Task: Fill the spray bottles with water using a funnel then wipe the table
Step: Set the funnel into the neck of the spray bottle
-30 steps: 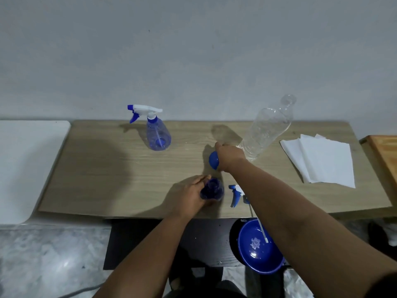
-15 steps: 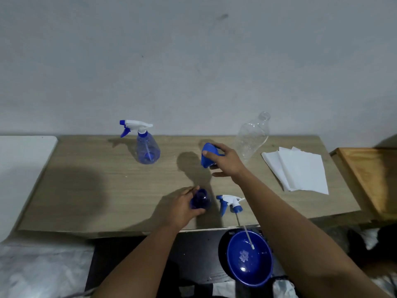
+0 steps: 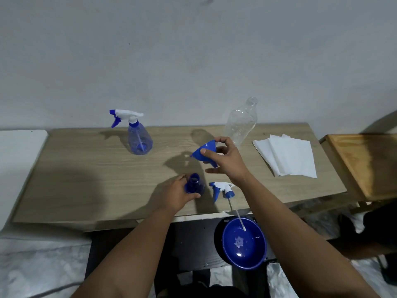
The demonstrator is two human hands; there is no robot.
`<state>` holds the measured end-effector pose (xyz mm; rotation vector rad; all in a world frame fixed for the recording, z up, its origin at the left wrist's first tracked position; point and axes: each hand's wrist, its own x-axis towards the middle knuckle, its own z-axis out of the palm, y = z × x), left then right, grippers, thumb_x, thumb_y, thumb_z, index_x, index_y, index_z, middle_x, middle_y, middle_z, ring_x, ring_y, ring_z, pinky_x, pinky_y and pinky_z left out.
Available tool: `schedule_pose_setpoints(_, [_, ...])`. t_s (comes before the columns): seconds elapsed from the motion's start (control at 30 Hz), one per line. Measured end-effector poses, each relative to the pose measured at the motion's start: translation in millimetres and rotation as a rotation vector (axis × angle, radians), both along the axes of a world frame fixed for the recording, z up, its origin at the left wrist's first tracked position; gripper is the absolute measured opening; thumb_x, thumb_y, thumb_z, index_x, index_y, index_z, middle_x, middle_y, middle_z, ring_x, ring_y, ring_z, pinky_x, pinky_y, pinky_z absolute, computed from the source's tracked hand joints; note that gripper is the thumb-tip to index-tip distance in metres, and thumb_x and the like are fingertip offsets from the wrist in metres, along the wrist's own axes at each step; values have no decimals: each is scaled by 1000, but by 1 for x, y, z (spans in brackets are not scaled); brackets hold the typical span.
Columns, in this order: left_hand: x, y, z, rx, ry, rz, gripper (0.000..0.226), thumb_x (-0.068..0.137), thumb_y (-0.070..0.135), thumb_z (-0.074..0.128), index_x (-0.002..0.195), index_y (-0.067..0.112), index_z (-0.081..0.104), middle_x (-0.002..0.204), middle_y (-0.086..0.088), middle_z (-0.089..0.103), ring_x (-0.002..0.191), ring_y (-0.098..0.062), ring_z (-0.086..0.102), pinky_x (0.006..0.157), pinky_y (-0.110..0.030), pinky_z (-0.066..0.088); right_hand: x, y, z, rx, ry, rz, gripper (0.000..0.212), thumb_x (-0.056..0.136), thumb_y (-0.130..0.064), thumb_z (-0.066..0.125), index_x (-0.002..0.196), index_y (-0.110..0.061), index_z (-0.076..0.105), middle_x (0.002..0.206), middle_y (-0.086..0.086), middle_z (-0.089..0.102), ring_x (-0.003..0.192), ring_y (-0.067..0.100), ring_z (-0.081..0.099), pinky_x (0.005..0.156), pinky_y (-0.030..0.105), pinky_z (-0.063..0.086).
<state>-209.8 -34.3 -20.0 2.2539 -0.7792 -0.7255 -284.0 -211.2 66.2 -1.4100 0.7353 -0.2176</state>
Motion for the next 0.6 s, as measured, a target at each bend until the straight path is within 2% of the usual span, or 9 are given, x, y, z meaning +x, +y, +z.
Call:
schedule_pose_setpoints(0.13, [-3,-5,4,3,24,25,53,71,34,85,120,26,67,111,10,67,100,-15,65,73,-22,40,-9,19,-16,-190,-53,-28,62,72,-28,97,119,-20,58,124,10,66,98,31,76,75,52,66])
schedule_pose_setpoints(0.23, [-6,-8,6,2,29,19,46,74,29,84,116,30,65,95,14,66,84,-8,62,61,-7,36,-17,29,-31,-252,-140,-47,64,68,-18,100,117,-15,59,122,7,68,109,27,72,86,38,64])
schedule_pose_setpoints(0.3, [-7,-10,8,16,42,26,40,76,28,82,111,31,64,93,16,66,82,-6,61,60,-5,36,-20,33,-41,-285,-162,-48,63,68,-9,99,116,-13,58,122,4,68,118,19,68,90,32,61])
schedule_pose_setpoints(0.33, [-7,-11,9,16,41,30,35,77,29,82,107,31,65,91,17,67,83,-8,64,61,-6,37,-21,35,-45,-304,-160,-48,63,67,-8,99,115,-14,58,122,2,68,119,16,67,91,32,60])
schedule_pose_setpoints(0.4, [-9,-13,10,9,36,47,24,79,28,79,99,30,66,83,16,66,82,-10,66,60,-12,39,-24,37,-54,-328,-146,-41,63,66,-10,99,113,-19,58,122,-1,68,119,16,67,94,40,61])
schedule_pose_setpoints(0.5, [-10,-17,11,24,18,76,27,84,21,74,110,21,67,93,2,66,90,-23,65,66,-26,39,-31,38,-60,-288,-124,-5,63,67,-8,96,115,-22,56,121,-15,66,117,17,69,97,49,60])
schedule_pose_setpoints(0.6, [-12,-18,20,44,-2,93,27,85,26,73,110,23,65,95,2,66,86,-19,62,63,-24,36,-40,36,-57,-302,-111,74,73,66,-11,97,121,-25,51,131,-18,59,122,14,65,98,49,59])
